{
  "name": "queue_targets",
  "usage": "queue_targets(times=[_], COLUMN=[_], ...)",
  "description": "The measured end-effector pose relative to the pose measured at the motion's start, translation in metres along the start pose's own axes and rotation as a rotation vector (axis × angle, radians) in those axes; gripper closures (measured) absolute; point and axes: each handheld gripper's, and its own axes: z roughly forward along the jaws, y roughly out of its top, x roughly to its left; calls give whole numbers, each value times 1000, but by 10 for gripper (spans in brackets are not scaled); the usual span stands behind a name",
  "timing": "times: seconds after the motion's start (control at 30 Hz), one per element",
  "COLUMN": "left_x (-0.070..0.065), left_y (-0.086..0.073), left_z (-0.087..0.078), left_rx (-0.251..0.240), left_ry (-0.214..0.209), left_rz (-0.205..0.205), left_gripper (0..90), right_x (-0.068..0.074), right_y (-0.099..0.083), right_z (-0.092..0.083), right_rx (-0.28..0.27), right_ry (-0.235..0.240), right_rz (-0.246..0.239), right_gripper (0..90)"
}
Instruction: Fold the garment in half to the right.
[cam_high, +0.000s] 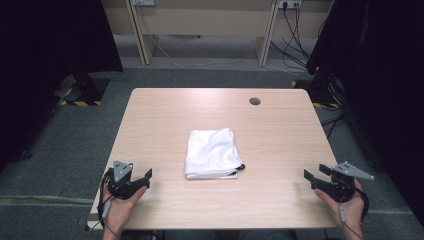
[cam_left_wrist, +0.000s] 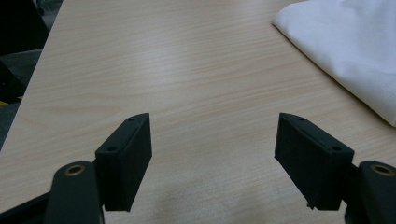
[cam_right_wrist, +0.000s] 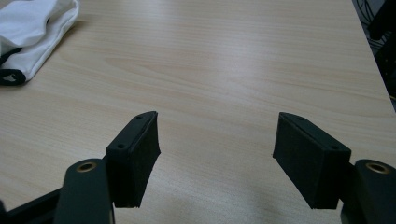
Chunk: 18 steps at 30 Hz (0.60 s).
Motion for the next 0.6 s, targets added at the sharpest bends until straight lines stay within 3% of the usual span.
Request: queue_targets(times=[0.6], left_x=[-2], left_y=[0], left_z=[0], left_rx=[4], left_ry=[-13], left_rz=[12], left_gripper=[258], right_x=[0], right_y=[-2], right_z=[2], right_rx=[-4], right_ry=[-24], right_rz=[13], right_gripper=[276])
